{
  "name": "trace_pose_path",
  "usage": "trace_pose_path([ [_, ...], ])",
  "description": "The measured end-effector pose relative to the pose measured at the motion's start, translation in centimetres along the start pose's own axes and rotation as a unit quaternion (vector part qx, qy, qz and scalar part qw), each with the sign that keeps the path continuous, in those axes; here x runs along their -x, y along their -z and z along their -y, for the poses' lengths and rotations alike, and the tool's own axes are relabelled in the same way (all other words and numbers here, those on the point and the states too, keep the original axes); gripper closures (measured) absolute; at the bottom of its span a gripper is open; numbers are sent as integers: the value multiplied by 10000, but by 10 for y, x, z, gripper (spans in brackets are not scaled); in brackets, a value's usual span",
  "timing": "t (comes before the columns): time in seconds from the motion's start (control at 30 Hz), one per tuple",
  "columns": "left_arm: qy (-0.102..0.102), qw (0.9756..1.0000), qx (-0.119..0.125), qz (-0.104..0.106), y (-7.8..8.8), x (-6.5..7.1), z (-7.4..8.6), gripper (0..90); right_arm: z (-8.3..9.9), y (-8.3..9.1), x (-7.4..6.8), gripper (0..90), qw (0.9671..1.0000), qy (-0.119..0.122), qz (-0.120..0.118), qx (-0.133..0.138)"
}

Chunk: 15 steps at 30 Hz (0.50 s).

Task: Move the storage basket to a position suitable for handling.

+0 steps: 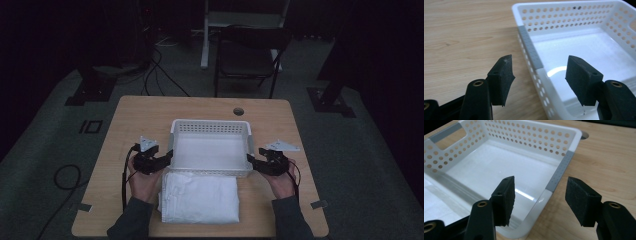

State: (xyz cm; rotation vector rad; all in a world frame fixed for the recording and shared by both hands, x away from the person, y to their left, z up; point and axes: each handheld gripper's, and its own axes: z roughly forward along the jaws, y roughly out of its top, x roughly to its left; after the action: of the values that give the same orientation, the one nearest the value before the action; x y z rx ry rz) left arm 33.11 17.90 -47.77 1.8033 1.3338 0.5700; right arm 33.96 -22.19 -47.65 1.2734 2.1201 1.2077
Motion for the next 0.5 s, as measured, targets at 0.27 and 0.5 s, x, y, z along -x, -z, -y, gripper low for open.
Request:
trace_pose_path([
  [0.27, -99, 9997, -199, -34, -2, 8, 9, 409, 1, -1, -3, 418, 9997, -81, -69, -223],
  [0.5, -130, 9994, -321, 92, -2, 10, 15, 452, 3, -4, -4, 461, 9987, -183, -203, -428],
])
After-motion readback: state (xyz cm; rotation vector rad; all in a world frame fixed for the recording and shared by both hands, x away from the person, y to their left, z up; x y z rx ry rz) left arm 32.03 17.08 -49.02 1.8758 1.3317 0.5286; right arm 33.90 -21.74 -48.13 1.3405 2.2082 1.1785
